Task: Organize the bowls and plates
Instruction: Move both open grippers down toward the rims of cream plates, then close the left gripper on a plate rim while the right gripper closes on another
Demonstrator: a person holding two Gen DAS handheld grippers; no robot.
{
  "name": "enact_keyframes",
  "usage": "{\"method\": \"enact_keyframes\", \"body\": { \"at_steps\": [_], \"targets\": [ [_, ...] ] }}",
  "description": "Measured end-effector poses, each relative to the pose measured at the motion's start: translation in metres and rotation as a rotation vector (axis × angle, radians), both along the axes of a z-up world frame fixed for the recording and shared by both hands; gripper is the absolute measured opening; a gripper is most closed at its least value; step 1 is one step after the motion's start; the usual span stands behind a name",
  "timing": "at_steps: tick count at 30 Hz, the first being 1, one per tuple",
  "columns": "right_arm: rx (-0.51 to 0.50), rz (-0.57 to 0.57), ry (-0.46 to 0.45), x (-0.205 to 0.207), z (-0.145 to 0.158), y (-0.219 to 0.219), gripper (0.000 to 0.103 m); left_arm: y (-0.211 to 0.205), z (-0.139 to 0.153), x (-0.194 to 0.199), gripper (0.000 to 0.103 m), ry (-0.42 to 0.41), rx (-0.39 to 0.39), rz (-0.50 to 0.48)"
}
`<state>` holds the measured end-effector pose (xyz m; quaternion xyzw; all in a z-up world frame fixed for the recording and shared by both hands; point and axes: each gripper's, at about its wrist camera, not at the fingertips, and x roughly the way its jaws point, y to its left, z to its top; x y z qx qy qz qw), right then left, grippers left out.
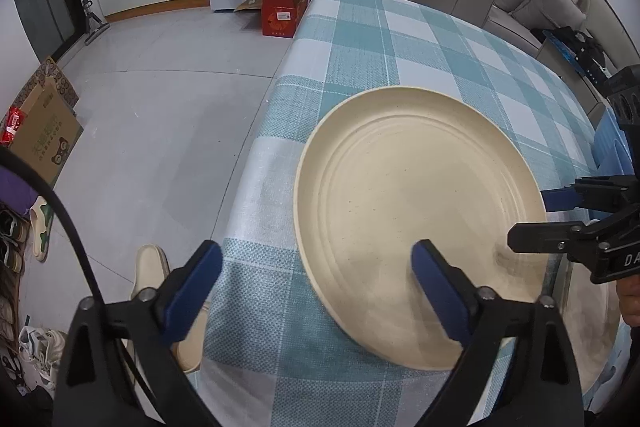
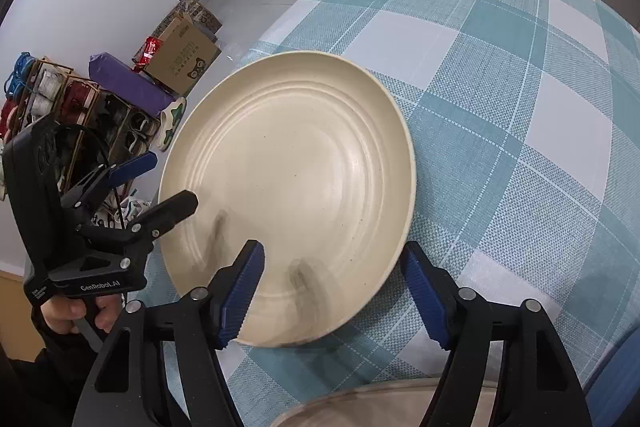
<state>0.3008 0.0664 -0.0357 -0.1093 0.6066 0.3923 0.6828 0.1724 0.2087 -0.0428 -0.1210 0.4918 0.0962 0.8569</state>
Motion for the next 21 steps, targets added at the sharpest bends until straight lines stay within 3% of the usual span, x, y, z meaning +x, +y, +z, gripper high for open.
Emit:
{"method": "enact_keyframes", "body": {
  "at_steps": [3,5,9,16,21],
  "targets": [
    [0.001,0.01,-0.004,-0.0023,-0.0021,0.0006,0.069,-0.001,0.0003,-0.0006,0.085,0.0,0.003,-0.006],
    [-0.002,0.014,-0.012,-0.0045,-0.002,0.0013,0.069,-0.0016,0.0002,-0.0008,0.071,0.001,-0.002,-0.013],
    [-0.007,0.017,-0.027,-0.0061,-0.0009,0.0026,0.069,-0.0041,0.0005,-0.0006,0.065,-0.003,0.003,-0.022],
    [-0.012,0.027,-0.032,-0.008,-0.002,0.0001,0.064,-0.0048,-0.0012,-0.0009,0.045,0.001,-0.006,-0.031],
    [-0.021,0.027,-0.046,-0.008,-0.0013,-0.0008,0.061,-0.008,-0.0003,-0.0021,0.039,-0.003,-0.015,-0.049]
  ]
}}
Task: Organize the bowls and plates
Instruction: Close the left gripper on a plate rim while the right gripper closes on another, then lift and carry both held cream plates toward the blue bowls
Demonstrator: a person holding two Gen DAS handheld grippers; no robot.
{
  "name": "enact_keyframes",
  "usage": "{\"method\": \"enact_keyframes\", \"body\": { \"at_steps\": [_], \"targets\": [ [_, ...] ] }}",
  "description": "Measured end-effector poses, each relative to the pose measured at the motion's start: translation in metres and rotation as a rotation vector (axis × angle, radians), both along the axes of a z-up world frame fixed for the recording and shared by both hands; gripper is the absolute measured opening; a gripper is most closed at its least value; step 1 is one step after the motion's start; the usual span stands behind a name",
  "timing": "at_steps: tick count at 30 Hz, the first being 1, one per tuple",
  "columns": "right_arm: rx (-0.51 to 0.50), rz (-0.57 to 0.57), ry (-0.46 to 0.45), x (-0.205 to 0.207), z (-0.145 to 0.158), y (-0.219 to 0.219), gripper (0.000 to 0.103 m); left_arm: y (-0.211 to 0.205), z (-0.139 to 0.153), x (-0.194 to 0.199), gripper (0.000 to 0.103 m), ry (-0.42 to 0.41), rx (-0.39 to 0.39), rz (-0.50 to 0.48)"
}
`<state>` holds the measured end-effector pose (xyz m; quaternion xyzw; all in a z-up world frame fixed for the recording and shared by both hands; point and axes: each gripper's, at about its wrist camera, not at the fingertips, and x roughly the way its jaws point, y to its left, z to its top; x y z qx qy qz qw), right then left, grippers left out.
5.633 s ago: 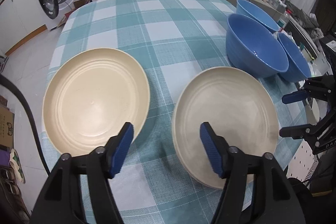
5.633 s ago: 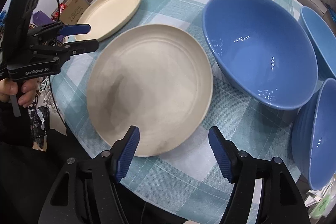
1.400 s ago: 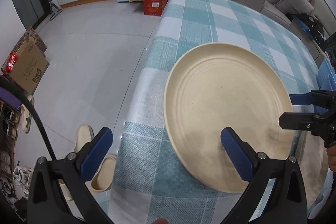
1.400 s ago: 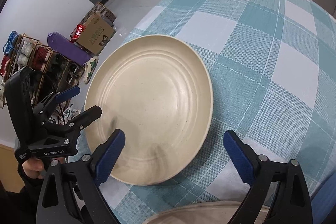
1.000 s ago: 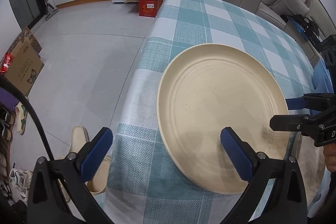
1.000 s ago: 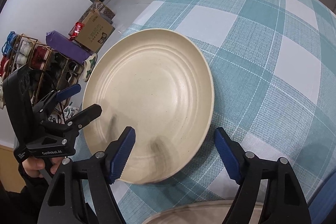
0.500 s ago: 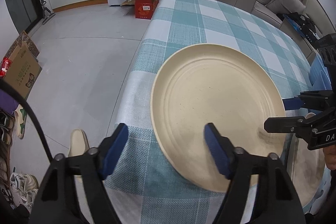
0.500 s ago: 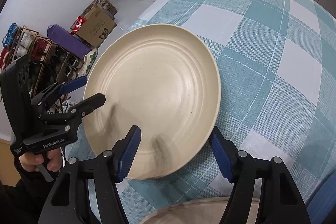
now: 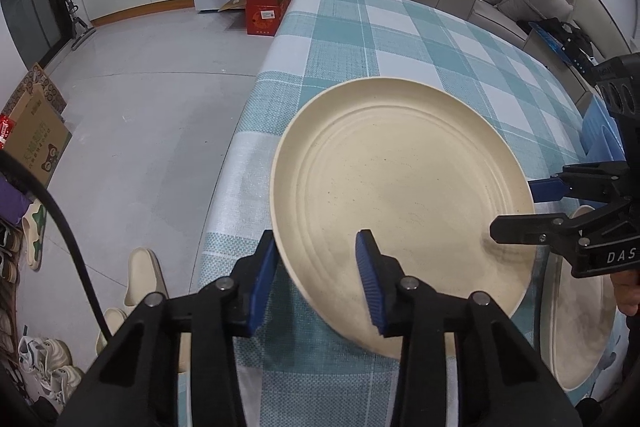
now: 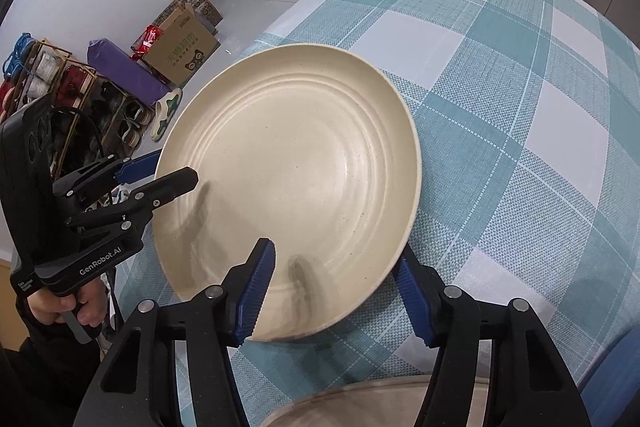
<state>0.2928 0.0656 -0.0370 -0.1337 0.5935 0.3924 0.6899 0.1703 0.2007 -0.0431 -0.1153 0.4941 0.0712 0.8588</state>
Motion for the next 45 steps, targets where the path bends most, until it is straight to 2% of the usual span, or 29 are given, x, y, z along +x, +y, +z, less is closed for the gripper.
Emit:
{"method": "enact_keyframes", "body": {
  "at_steps": [8,12,17,25,45],
  "targets": [
    [-0.013,-0.008,-0.009,0.0,0.001,-0.007,0.046,-0.002,0.001,-0.001,0.038,0.003,-0.002,0.003],
    [-0.013,-0.016,-0.008,0.001,0.002,-0.01,0.045,-0.004,0.001,-0.001,0.038,0.006,0.001,0.002],
    [-0.015,-0.033,-0.006,0.002,0.005,-0.013,0.037,-0.007,0.004,-0.002,0.038,0.01,0.01,0.001],
    [-0.006,-0.047,-0.017,0.001,0.007,-0.02,0.035,-0.01,0.007,-0.004,0.037,0.0,0.018,-0.003],
    [0.012,-0.03,-0.147,-0.009,0.024,-0.036,0.031,-0.019,0.018,-0.009,0.036,-0.053,0.055,-0.016]
  ]
}}
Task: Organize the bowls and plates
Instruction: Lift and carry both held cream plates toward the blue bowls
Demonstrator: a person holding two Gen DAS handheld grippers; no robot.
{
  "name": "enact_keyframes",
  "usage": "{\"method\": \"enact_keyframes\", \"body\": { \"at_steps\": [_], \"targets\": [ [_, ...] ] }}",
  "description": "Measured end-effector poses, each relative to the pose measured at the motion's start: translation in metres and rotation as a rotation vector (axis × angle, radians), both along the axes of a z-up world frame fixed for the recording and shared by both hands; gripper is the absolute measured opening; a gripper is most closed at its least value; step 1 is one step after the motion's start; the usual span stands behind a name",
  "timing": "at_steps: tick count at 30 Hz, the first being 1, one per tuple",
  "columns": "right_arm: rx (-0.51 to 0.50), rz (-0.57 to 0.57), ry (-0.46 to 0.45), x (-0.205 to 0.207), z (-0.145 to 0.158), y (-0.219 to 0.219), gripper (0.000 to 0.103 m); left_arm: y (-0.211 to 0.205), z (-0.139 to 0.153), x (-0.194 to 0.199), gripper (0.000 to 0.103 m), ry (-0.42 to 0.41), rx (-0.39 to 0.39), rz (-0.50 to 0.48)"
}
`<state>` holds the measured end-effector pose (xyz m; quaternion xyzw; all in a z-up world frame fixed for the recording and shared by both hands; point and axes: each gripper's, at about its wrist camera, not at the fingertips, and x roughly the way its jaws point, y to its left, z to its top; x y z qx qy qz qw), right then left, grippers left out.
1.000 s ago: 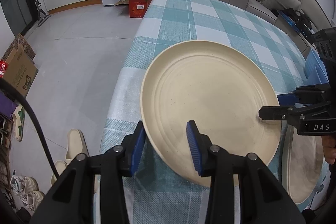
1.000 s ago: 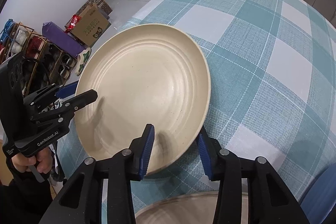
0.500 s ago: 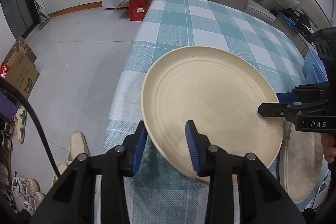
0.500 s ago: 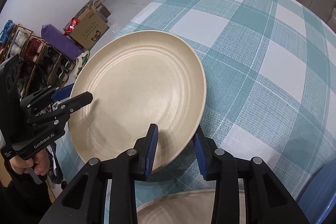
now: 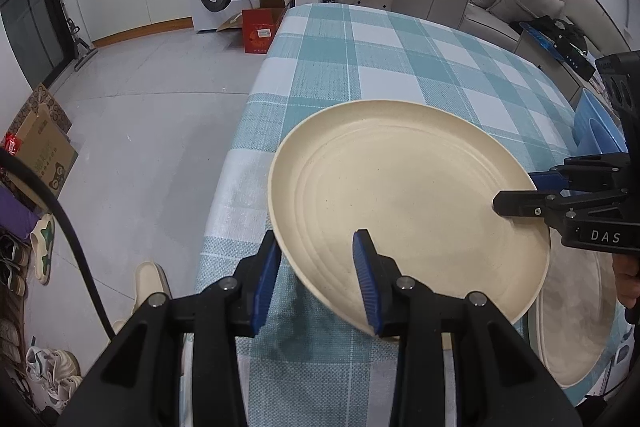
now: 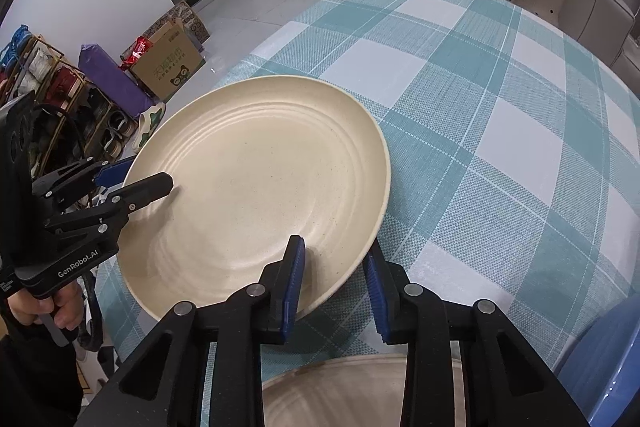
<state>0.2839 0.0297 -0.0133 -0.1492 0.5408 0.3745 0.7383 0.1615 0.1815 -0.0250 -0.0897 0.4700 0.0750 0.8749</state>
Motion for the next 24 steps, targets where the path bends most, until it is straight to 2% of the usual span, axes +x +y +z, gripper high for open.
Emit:
{"method": "enact_keyframes", "body": {
  "at_steps": [24],
  "targets": [
    [0.056,-0.034,-0.134,-0.022,0.04,-0.03,0.031,-0.023,0.036,-0.012,0.036,-0.096,0.036,-0.035]
  ]
}}
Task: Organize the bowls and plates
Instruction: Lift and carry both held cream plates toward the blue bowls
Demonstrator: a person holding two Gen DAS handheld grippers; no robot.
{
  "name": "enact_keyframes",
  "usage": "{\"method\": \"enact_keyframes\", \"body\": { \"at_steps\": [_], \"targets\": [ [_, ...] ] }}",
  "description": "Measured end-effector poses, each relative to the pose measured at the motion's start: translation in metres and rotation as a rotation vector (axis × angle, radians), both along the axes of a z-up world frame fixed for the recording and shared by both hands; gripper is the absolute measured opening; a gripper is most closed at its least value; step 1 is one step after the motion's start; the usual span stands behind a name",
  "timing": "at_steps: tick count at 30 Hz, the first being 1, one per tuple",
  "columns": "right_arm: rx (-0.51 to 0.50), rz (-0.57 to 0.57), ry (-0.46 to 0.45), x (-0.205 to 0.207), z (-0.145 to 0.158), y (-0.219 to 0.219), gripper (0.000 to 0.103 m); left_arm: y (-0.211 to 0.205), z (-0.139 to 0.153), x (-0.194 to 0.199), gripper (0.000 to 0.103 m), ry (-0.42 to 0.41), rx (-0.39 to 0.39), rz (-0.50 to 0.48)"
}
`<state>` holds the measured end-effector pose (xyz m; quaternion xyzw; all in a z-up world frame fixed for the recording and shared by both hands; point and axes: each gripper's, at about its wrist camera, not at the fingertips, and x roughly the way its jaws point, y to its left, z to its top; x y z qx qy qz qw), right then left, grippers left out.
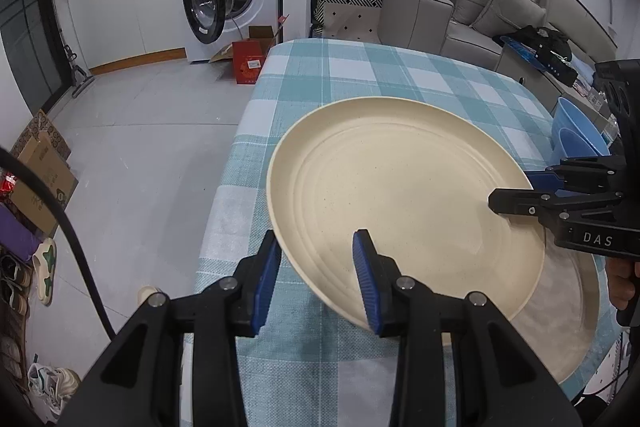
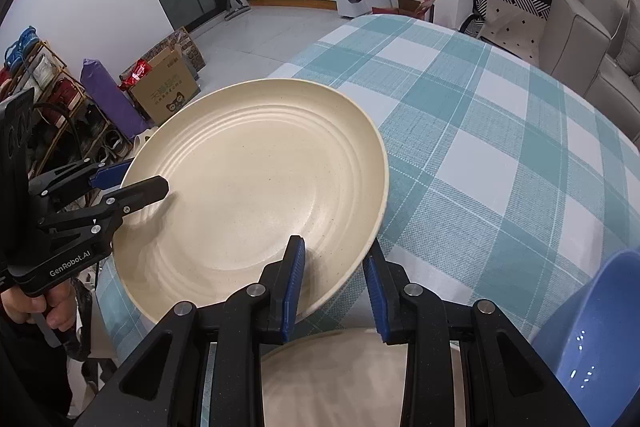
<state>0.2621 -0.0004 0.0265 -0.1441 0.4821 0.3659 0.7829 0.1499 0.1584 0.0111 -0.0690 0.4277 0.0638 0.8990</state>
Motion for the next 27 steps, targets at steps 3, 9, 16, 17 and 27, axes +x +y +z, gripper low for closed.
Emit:
{"method": "enact_keyframes", "body": {
  "at_steps": [3,9,16,17,27],
  "targets": [
    [0.001,-0.012,-0.012,-0.003,0.005,-0.006,0.031,-0.006,0.005,-0.001,0.036,-0.009,0.005,-0.009],
    [0.003,-0.025,-0.043,-0.009,0.018,-0.017,0.031,-0.016,0.013,-0.003,0.036,-0.026,0.014,-0.028],
    [-0.01,-0.039,-0.09,-0.02,0.028,-0.031,0.031,-0.03,0.019,-0.006,0.036,-0.041,0.028,-0.054],
    [-0.01,-0.041,-0.091,-0.021,0.029,-0.033,0.031,-0.031,0.02,-0.008,0.036,-0.043,0.028,-0.058],
    [-0.023,-0.055,-0.104,-0.036,0.039,-0.053,0.031,-0.05,0.03,-0.018,0.036,-0.059,0.04,-0.095]
  ]
}}
